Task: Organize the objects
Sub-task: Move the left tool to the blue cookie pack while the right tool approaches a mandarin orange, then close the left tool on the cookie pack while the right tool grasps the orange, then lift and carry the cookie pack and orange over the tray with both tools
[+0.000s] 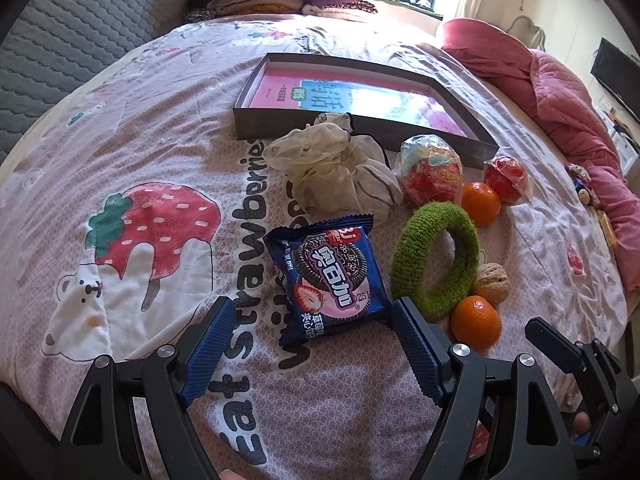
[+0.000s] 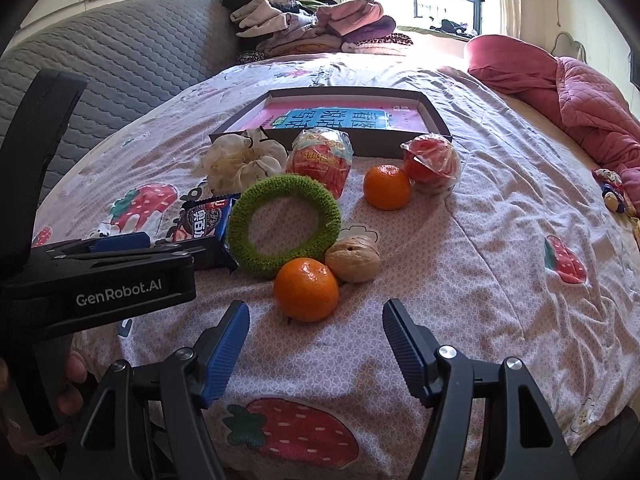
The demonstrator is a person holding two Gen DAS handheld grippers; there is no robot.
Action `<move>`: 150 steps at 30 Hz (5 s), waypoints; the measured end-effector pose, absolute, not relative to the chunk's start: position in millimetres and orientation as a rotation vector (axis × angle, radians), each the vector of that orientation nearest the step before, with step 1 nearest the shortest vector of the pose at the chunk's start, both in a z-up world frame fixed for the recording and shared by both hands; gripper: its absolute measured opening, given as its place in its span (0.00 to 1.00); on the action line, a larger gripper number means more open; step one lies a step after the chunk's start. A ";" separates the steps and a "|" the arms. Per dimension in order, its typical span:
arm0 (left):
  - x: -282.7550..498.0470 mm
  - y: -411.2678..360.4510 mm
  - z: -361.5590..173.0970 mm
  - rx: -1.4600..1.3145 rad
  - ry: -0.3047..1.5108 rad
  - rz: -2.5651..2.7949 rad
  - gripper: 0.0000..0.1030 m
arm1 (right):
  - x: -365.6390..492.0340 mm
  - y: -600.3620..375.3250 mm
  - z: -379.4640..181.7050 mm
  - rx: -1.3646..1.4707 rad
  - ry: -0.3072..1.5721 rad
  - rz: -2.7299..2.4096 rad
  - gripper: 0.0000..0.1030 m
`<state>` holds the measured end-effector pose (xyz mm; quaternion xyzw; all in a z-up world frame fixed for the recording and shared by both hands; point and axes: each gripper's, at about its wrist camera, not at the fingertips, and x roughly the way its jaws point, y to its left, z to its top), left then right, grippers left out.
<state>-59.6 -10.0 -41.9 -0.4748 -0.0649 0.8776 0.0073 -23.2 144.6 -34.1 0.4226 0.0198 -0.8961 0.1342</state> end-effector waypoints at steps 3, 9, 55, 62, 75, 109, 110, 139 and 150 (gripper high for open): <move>-63.8 -9.6 -44.0 -1.491 -0.206 2.745 0.79 | -24.2 144.2 -35.4 1.225 0.053 -2.600 0.67; -71.5 -9.4 -45.4 -1.503 -0.222 2.748 0.79 | -27.9 141.5 -39.1 1.235 0.040 -2.603 0.67; -72.5 -11.6 -49.1 -1.464 -0.234 2.677 0.51 | -30.8 153.1 -33.1 1.162 -0.103 -2.617 0.38; -63.1 -12.5 -37.0 -1.427 -0.260 2.683 0.51 | -27.0 151.4 -22.5 1.118 -0.089 -2.623 0.38; -46.4 -5.6 -12.6 -1.348 -0.209 2.732 0.51 | -26.0 154.6 -4.1 1.031 -0.046 -2.663 0.38; -112.5 9.0 0.4 -1.255 -0.132 2.794 0.51 | -110.9 154.2 16.2 0.912 0.032 -2.697 0.38; -115.5 9.3 0.9 -1.254 -0.126 2.795 0.51 | -114.2 153.9 16.4 0.910 0.034 -2.697 0.38; -241.4 -1.7 -7.4 -1.316 -0.124 2.828 0.51 | -238.4 160.7 -0.1 1.024 0.181 -2.661 0.38; -282.1 5.2 -31.6 -1.448 -0.113 2.750 0.51 | -272.5 157.0 -25.9 1.180 0.193 -2.578 0.38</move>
